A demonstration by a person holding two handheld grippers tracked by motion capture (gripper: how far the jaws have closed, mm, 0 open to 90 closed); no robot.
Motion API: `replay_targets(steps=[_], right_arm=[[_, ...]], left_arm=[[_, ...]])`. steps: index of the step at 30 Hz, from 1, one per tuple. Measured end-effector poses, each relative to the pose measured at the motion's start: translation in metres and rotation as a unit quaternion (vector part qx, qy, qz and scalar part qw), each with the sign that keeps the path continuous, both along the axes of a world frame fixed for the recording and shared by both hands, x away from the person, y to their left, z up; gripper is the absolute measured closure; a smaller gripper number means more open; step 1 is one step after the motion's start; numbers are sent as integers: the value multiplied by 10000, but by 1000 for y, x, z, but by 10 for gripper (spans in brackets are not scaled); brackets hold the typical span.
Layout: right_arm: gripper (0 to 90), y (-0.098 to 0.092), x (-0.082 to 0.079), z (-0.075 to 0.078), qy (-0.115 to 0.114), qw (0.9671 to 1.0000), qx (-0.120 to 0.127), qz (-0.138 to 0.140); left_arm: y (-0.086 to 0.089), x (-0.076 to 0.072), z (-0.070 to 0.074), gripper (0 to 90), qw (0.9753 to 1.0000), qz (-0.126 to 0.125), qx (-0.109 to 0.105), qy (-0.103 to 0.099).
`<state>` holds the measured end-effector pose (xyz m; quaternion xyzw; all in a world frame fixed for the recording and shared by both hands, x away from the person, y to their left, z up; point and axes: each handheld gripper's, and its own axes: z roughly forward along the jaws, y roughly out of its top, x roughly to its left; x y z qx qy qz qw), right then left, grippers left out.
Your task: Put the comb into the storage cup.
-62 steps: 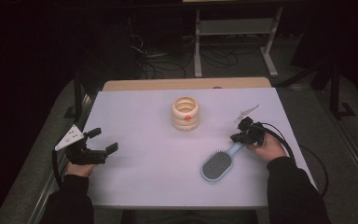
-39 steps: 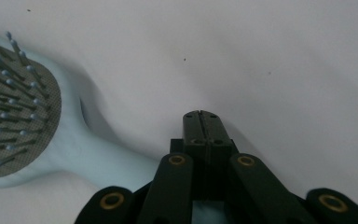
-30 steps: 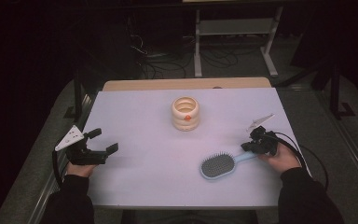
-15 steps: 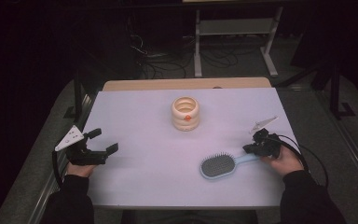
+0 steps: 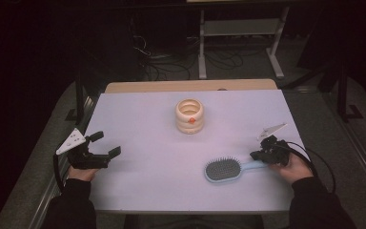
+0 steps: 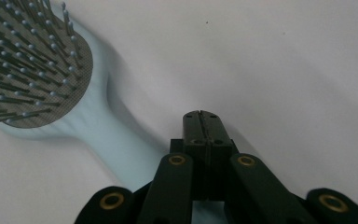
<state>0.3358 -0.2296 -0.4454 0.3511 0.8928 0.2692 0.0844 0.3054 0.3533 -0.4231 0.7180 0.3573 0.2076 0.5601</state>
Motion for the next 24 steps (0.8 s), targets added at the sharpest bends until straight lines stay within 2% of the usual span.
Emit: replay_targets(steps=[12,24], right_arm=[[889,-1,-13,0,-6,10000,-6,56],[889,-4,-31,2,23,9999,95,124]], left_arm=[[0,0,0,0,10000,2,4,3],[-1,0,0,0,10000,-2,15,3]])
